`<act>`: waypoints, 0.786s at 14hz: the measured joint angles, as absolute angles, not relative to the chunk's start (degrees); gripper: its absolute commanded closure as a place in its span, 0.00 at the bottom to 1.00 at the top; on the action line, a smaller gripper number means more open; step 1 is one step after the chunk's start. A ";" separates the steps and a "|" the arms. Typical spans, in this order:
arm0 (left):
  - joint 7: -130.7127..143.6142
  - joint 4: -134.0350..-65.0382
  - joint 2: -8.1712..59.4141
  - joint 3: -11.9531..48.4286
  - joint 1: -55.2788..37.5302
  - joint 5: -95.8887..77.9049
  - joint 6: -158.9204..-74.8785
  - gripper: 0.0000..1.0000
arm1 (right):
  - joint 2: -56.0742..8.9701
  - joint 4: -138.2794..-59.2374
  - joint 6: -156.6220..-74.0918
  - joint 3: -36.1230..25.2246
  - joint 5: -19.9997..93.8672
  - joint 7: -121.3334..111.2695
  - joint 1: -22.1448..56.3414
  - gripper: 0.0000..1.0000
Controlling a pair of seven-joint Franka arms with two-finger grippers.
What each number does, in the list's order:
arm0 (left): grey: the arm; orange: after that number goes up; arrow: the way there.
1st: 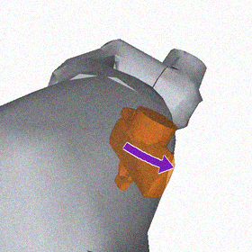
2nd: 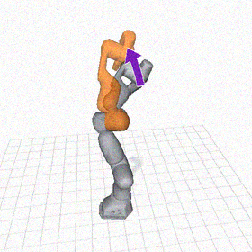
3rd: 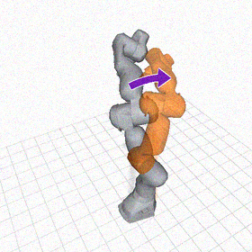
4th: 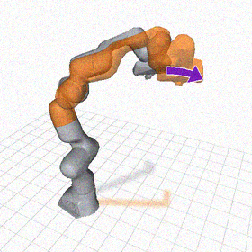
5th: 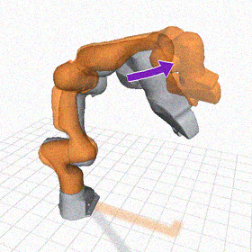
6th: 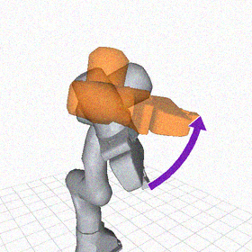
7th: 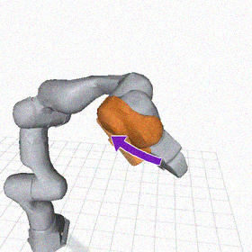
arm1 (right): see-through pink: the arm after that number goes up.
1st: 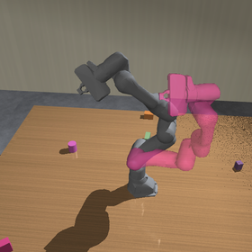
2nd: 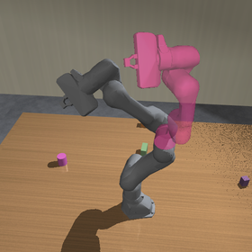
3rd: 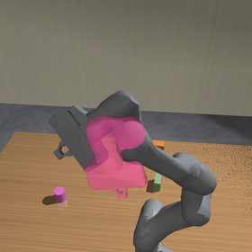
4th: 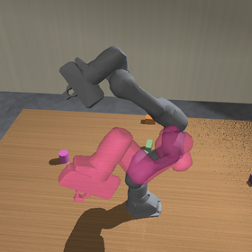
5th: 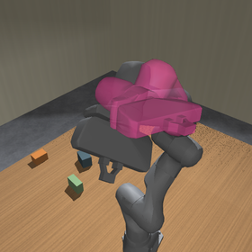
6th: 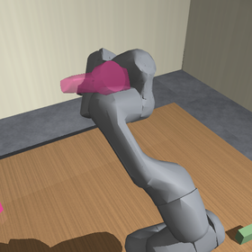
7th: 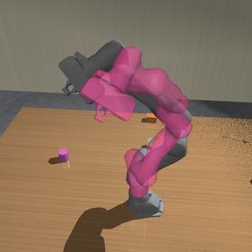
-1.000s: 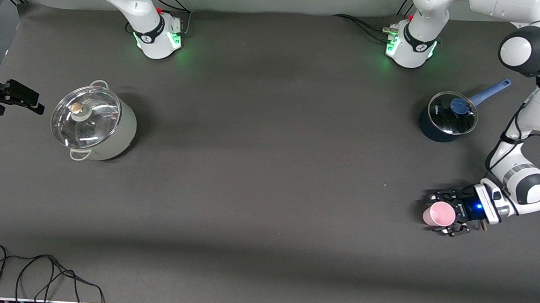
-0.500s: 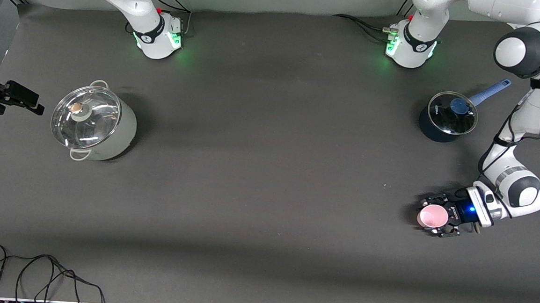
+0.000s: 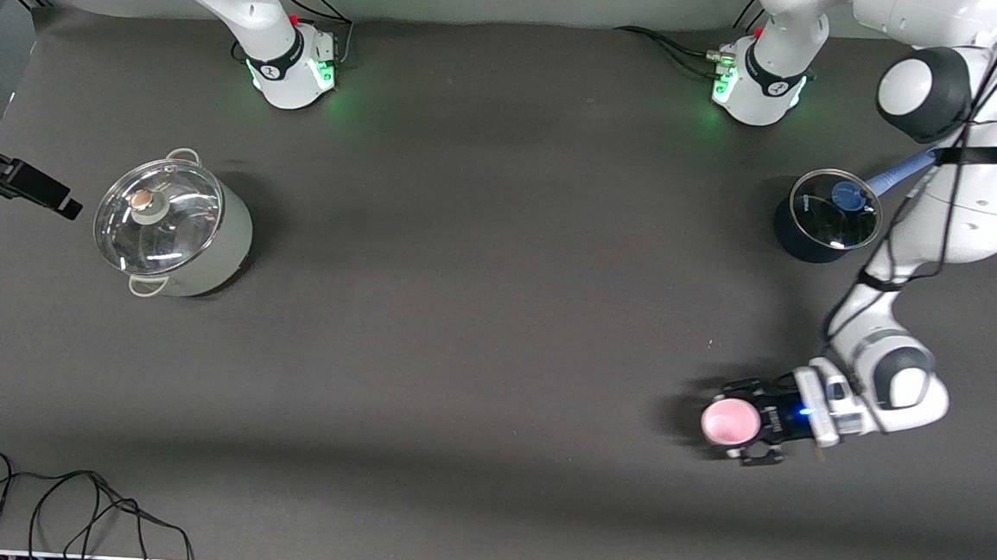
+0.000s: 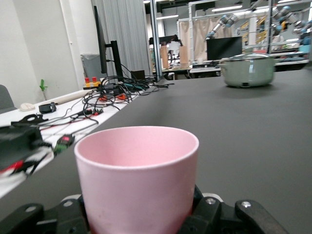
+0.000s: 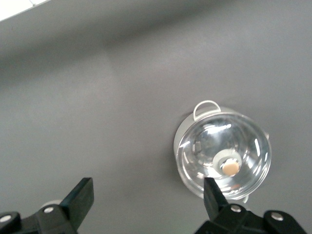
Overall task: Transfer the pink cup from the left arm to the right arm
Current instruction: 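Lift the pink cup and carry it toward the table's middle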
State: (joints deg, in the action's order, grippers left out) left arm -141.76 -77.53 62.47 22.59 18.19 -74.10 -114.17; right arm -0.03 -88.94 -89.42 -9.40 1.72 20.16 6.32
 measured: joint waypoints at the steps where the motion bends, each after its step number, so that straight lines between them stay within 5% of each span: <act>1: -141.72 -77.45 62.47 24.89 16.64 -75.13 -118.26 1.00 | 0.15 -88.78 -89.00 -9.37 1.91 24.16 6.37 0.00; 11: -131.88 -64.92 62.20 34.28 -4.59 -82.41 -152.41 1.00 | 1.19 -88.44 -87.83 -9.37 4.22 40.96 6.37 0.00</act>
